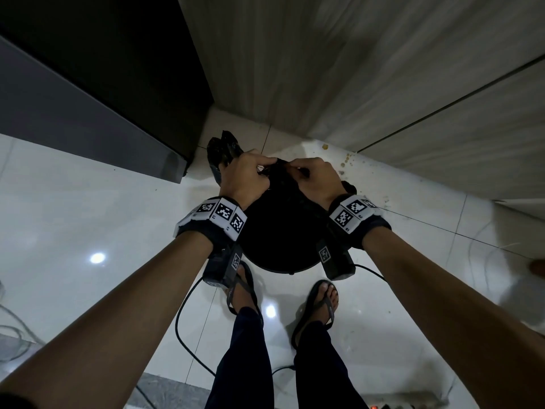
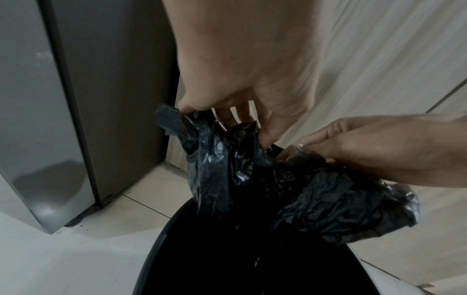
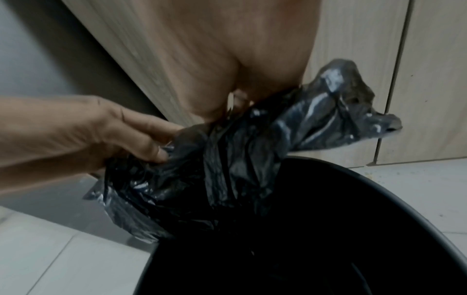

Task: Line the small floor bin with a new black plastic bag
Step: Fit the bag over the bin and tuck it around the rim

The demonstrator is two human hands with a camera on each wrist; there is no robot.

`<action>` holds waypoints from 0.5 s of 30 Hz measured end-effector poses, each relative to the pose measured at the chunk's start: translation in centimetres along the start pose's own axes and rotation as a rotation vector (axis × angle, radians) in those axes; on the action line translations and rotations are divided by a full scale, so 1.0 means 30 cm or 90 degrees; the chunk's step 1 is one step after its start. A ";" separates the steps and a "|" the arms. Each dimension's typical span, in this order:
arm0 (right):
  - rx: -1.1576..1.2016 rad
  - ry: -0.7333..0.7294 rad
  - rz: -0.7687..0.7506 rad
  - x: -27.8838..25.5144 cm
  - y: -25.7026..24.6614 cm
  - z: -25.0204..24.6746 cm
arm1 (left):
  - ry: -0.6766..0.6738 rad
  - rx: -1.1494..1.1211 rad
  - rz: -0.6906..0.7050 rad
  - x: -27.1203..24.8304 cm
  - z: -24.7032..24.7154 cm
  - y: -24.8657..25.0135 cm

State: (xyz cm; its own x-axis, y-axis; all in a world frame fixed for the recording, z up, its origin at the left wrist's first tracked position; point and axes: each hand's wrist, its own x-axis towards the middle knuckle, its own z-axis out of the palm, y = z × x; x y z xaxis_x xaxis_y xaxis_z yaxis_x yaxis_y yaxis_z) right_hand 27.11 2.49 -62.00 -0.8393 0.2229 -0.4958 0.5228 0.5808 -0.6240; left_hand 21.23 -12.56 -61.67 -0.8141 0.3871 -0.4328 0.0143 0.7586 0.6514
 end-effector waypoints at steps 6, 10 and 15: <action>-0.044 0.056 0.024 0.004 -0.017 -0.005 | 0.018 0.090 -0.021 0.014 0.016 0.006; -0.117 -0.007 0.006 0.000 -0.002 -0.004 | 0.019 0.154 -0.001 0.024 0.027 0.004; -0.175 -0.115 -0.004 -0.014 0.006 -0.032 | 0.043 0.169 0.029 0.021 0.025 0.005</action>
State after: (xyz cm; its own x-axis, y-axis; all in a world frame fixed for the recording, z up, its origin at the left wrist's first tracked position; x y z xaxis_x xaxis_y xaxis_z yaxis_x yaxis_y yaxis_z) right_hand 27.41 3.25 -61.32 -0.7899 0.0899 -0.6066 0.4366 0.7770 -0.4534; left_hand 21.16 -11.81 -62.31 -0.8461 0.3943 -0.3586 0.1957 0.8557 0.4790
